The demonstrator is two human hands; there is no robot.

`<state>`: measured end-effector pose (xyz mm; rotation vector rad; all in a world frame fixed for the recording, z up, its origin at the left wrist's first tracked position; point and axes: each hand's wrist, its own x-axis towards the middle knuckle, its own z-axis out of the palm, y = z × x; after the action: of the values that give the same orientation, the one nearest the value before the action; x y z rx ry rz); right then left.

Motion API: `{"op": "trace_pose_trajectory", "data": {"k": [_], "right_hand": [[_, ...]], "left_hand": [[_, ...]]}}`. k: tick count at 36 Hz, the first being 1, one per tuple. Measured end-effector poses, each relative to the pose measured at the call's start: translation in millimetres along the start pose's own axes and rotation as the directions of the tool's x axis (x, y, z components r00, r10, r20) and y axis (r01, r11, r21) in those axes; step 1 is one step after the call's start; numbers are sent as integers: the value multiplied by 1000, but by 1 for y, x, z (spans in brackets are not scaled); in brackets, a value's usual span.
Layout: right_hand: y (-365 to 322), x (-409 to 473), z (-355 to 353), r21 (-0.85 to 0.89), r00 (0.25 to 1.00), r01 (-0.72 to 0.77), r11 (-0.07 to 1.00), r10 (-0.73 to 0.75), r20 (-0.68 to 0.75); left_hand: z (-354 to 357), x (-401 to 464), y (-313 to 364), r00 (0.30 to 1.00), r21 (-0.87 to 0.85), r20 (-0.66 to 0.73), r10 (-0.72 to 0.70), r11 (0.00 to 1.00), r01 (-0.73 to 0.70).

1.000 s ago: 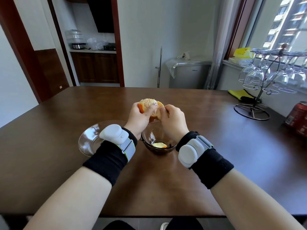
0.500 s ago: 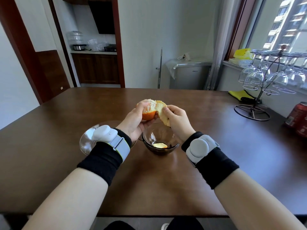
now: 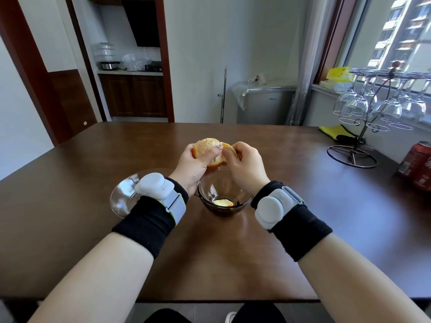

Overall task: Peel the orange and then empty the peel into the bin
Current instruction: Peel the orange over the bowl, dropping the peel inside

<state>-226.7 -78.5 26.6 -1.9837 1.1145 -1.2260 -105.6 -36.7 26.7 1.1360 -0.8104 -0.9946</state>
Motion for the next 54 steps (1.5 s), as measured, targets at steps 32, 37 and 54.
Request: {"op": "trace_pose_trajectory", "data": {"k": [32,37,54], "right_hand": [[26,26,-7,55,991,-131,990,130,34],[21,24,-12,180,992,-128,975,124,33],[12,26,-13,419,983,-181,890,180,42]], "left_hand": [[-7,-10,4,982,-161,172,-78,981,106],[-7,-8,3,985,55,121,-119,992,113],[-6,-5,-2,991,-34,104,-80,996,84]]}}
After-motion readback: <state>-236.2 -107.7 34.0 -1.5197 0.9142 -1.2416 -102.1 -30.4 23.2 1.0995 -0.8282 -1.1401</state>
